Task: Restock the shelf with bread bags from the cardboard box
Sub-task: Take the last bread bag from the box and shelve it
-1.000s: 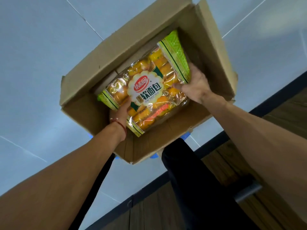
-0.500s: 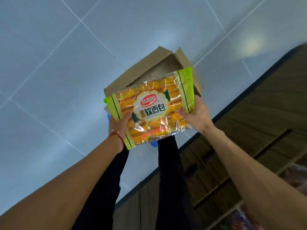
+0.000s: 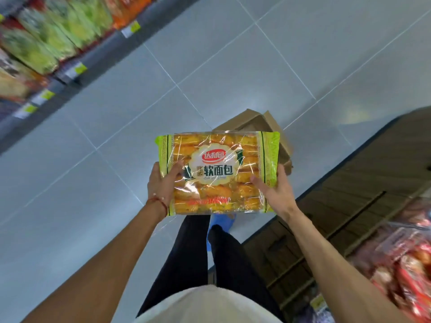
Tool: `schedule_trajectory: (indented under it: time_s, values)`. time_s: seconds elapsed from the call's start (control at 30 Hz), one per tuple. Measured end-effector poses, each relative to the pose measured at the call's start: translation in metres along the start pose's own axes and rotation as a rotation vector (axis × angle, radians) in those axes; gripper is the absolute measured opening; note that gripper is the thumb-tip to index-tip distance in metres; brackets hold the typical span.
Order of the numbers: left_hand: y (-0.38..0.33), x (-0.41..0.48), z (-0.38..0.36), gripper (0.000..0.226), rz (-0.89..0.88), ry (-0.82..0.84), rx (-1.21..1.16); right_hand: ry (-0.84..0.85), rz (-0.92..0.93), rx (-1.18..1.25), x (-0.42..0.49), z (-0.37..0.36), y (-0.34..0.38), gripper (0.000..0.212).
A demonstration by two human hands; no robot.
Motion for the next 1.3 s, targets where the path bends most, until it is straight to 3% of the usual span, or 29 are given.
schedule_trajectory:
  time_s: [0.13, 0.2, 0.4, 0.67, 0.77, 0.9, 1.1, 1.3]
  values:
    - [-0.014, -0.033, 0.041, 0.088, -0.011, -0.024, -0.061, 0.023, 0.078, 0.039, -0.036, 0.003, 0.038, 0.05]
    - [-0.02, -0.048, 0.061, 0.094, -0.013, -0.027, -0.114, 0.008, 0.113, 0.057, -0.053, 0.009, 0.059, 0.048]
    - [-0.078, -0.103, 0.102, 0.031, -0.127, -0.006, -0.178, 0.002, 0.2, 0.133, -0.096, 0.017, 0.13, 0.063]
    - [-0.176, -0.088, 0.147, 0.038, -0.308, 0.084, -0.246, -0.051, 0.234, 0.084, -0.125, 0.019, 0.253, 0.047]
    - [-0.216, -0.071, 0.168, 0.038, -0.367, 0.093, -0.244, -0.078, 0.236, 0.086, -0.119, 0.006, 0.291, 0.03]
    - [-0.274, -0.049, 0.189, 0.035, -0.393, 0.138, -0.191, -0.135, 0.264, 0.204, -0.108, -0.013, 0.336, 0.041]
    - [-0.352, -0.026, 0.206, 0.083, -0.41, 0.139, -0.136, -0.187, 0.313, 0.256, -0.083, -0.022, 0.406, 0.044]
    - [-0.412, 0.05, 0.192, 0.091, -0.413, 0.175, -0.079, -0.22, 0.351, 0.315, -0.033, -0.003, 0.458, 0.042]
Point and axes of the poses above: each hand's wrist, its own x-axis towards the middle knuckle, its own z-axis out of the back of the hand, y = z × x, the point moved 1 cm from there along x, towards the middle knuckle, and after that the axes turned 12 degrees about -x, right-handed, at the moved point
